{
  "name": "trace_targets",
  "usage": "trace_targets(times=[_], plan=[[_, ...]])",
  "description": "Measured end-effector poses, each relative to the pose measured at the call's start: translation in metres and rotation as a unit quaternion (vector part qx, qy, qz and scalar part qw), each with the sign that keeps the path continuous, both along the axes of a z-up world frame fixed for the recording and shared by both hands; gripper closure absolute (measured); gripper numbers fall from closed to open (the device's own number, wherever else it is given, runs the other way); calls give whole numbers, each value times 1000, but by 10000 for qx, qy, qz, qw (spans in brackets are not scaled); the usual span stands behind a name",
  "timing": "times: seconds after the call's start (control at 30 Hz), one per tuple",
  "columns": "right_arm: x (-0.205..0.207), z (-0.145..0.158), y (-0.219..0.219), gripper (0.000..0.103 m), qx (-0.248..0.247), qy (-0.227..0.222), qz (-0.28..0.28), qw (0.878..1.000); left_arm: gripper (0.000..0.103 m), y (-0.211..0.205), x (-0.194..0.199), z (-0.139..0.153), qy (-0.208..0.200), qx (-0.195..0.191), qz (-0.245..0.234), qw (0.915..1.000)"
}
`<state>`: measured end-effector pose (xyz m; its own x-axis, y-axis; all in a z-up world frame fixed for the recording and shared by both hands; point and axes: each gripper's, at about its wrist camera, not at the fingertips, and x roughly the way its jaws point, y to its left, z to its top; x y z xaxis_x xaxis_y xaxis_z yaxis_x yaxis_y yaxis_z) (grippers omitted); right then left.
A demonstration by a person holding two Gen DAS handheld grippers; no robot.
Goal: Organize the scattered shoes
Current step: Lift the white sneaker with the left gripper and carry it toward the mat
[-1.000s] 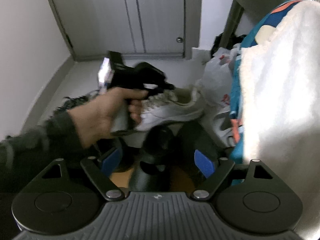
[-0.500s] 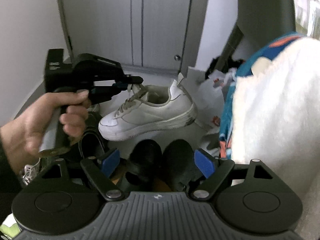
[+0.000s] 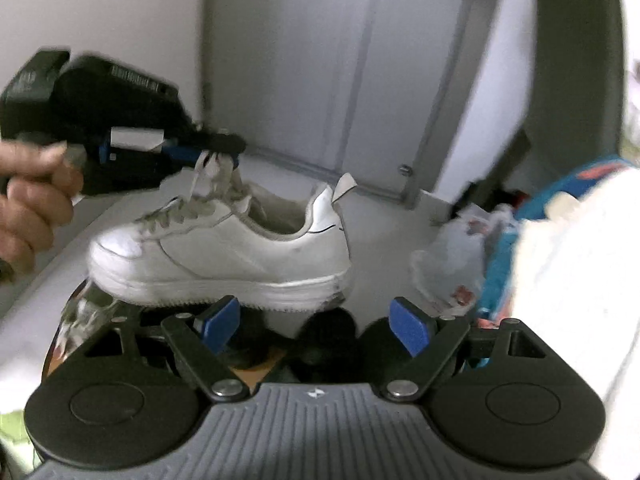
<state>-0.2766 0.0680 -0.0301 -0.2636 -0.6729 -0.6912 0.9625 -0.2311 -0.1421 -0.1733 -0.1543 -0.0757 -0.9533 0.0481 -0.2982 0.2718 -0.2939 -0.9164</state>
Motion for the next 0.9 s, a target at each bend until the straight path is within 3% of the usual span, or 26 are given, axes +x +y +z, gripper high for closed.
trace_targets(times=[0.33, 0.9], plan=[[74, -7, -22, 17, 148, 73, 733, 9972, 96, -3, 119, 3, -103, -281, 445, 9986], [149, -17, -74, 17, 462, 177, 1431, 9885, 96, -4, 261, -14, 585, -131, 1492, 9870]])
